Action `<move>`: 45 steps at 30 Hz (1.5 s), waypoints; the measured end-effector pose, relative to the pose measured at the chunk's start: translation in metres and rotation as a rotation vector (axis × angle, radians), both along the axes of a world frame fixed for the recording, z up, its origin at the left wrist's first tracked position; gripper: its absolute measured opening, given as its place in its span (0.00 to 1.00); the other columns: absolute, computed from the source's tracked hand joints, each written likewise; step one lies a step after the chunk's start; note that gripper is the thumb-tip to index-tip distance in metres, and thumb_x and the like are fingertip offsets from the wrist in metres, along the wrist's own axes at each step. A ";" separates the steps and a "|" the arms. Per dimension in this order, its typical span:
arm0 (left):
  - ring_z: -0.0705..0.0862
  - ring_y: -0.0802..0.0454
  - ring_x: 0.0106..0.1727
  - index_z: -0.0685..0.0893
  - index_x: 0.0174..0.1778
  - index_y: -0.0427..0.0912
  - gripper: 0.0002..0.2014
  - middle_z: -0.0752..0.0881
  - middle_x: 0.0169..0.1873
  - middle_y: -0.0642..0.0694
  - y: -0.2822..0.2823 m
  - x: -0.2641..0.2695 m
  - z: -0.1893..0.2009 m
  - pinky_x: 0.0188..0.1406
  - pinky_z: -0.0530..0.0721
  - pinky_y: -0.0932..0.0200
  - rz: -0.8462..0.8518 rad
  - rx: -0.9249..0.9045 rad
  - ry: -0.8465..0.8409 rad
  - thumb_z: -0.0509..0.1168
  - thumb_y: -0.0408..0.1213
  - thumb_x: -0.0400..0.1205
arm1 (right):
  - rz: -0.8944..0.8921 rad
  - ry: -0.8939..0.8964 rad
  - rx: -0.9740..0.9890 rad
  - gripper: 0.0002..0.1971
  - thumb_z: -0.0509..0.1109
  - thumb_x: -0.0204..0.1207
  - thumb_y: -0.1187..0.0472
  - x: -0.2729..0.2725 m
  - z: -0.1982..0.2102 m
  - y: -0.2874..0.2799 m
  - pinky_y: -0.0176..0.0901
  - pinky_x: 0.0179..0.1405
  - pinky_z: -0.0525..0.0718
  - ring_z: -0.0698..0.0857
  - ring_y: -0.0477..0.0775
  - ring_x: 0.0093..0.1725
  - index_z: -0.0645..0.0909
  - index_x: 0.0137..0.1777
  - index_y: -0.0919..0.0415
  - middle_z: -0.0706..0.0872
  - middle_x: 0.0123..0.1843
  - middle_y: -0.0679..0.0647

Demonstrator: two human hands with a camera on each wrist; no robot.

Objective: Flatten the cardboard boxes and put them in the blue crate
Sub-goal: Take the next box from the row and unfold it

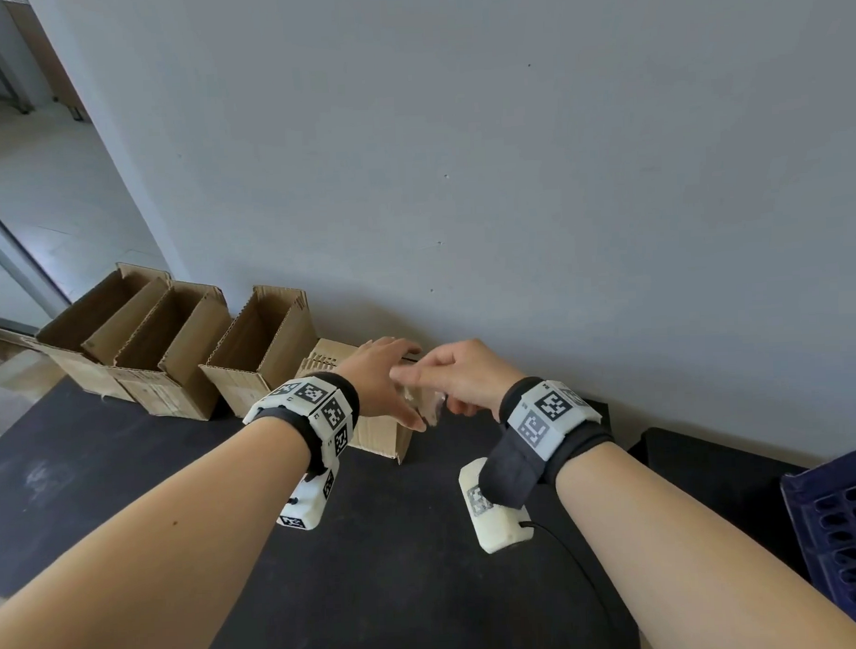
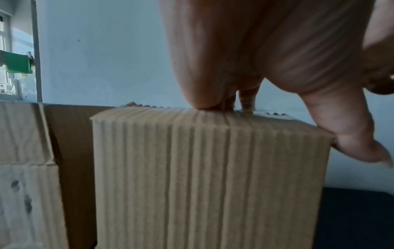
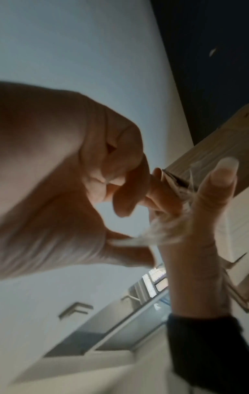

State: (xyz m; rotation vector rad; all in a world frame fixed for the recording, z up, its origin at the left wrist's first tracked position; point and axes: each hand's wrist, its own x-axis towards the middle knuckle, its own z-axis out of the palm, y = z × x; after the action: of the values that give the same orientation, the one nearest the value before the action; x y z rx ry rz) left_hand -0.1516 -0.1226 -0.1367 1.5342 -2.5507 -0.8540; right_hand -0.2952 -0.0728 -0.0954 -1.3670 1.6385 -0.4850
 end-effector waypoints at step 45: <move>0.89 0.52 0.38 0.83 0.40 0.34 0.05 0.89 0.36 0.40 0.014 0.082 0.094 0.43 0.89 0.64 0.451 0.416 1.058 0.67 0.21 0.78 | -0.186 -0.548 -0.155 0.08 0.77 0.70 0.68 0.052 0.051 -0.006 0.35 0.31 0.84 0.86 0.50 0.35 0.86 0.48 0.61 0.89 0.42 0.56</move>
State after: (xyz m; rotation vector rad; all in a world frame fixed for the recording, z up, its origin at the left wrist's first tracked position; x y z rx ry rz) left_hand -0.0695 -0.1088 -0.0426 1.1380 -1.2824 -1.5959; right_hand -0.2433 -0.0790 -0.0444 -1.0643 1.2919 -1.0163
